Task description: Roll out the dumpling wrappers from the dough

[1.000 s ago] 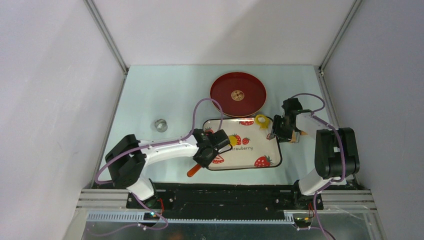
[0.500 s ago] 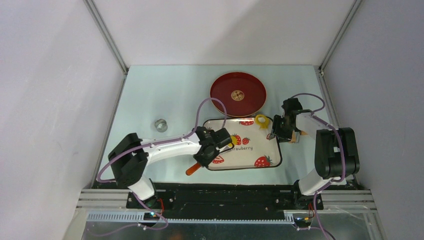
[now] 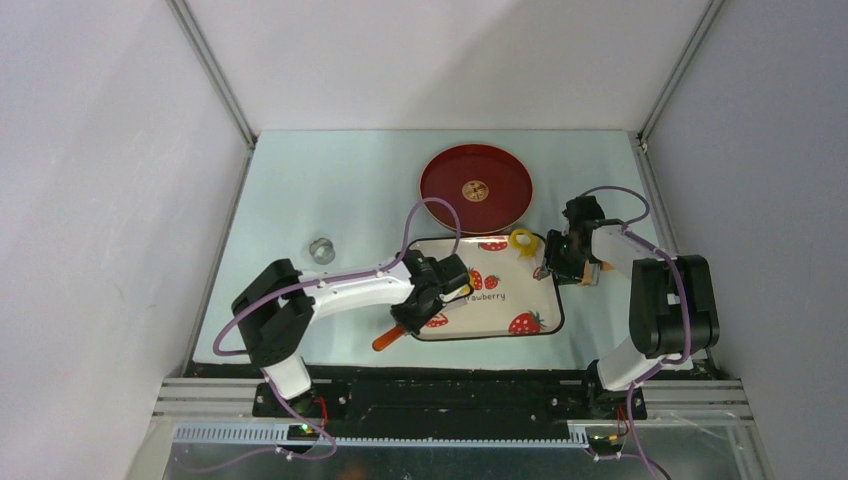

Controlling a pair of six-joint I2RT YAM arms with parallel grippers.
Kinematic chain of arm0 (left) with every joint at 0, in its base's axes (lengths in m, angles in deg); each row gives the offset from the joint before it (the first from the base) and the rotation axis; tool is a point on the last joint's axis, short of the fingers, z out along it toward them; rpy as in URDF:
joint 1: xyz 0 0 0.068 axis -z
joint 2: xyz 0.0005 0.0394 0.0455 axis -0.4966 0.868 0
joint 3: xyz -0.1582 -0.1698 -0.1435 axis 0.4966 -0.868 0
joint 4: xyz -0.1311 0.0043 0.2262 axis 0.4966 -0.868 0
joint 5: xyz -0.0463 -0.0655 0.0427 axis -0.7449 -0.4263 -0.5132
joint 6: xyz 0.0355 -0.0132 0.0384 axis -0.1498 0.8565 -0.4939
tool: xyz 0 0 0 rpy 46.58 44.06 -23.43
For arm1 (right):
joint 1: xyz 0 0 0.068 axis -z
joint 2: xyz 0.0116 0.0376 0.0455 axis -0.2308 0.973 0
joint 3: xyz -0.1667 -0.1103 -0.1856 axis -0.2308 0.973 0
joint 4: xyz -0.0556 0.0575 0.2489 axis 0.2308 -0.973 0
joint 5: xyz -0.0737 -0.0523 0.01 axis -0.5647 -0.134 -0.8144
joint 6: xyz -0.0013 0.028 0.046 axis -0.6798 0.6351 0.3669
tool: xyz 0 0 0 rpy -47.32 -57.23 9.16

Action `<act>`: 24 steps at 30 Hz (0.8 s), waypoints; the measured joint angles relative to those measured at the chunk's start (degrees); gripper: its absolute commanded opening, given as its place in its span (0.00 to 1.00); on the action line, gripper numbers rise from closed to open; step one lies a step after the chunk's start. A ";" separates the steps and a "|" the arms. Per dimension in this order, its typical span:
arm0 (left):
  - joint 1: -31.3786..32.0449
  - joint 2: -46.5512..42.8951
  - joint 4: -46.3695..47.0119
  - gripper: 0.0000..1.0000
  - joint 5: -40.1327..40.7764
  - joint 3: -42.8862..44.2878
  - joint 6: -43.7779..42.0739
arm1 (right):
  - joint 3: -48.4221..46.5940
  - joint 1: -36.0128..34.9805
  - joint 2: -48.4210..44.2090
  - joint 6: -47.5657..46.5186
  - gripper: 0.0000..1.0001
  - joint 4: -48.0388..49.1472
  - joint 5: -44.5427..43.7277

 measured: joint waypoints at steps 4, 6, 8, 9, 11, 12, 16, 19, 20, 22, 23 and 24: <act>-0.85 0.28 -0.85 0.00 -0.50 1.70 -0.50 | 0.00 0.00 0.00 -0.22 0.53 0.00 0.11; -1.20 0.52 -1.40 0.00 -0.81 2.38 -0.61 | 0.00 0.00 0.00 -0.28 0.53 0.02 0.15; -1.38 1.09 -1.90 0.00 -0.85 3.04 -0.92 | 0.00 -0.09 0.00 -0.39 0.53 0.02 0.15; -1.42 1.51 -2.19 0.00 -0.85 3.37 -0.96 | 0.00 -0.13 0.00 -0.42 0.53 0.02 0.13; -1.49 2.03 -2.43 0.00 -0.85 3.67 -0.98 | 0.00 -0.15 0.00 -0.42 0.53 0.02 0.13; -1.51 2.21 -2.43 0.00 -0.83 3.72 -0.96 | 0.00 -0.15 0.00 -0.42 0.53 0.02 0.13; -1.62 2.60 -2.67 0.00 -0.87 4.15 -0.98 | 0.00 -0.24 0.00 -0.44 0.53 0.02 0.11; -1.68 3.08 -2.93 0.00 -0.87 4.76 -0.96 | 0.00 -0.28 0.00 -0.46 0.53 0.04 0.13; -1.75 3.17 -2.91 0.00 -0.87 4.76 -0.96 | 0.00 -0.31 0.00 -0.44 0.53 0.04 0.13; -1.86 3.37 -2.86 0.00 -0.94 4.76 -0.96 | 0.00 -0.33 0.00 -0.48 0.53 0.04 0.11; -1.95 3.41 -2.82 0.00 -1.01 4.76 -0.98 | 0.00 -0.33 0.00 -0.48 0.53 0.04 0.11; -2.01 3.45 -2.75 0.00 -1.07 4.76 -0.98 | 0.00 -0.33 0.00 -0.52 0.53 0.04 0.11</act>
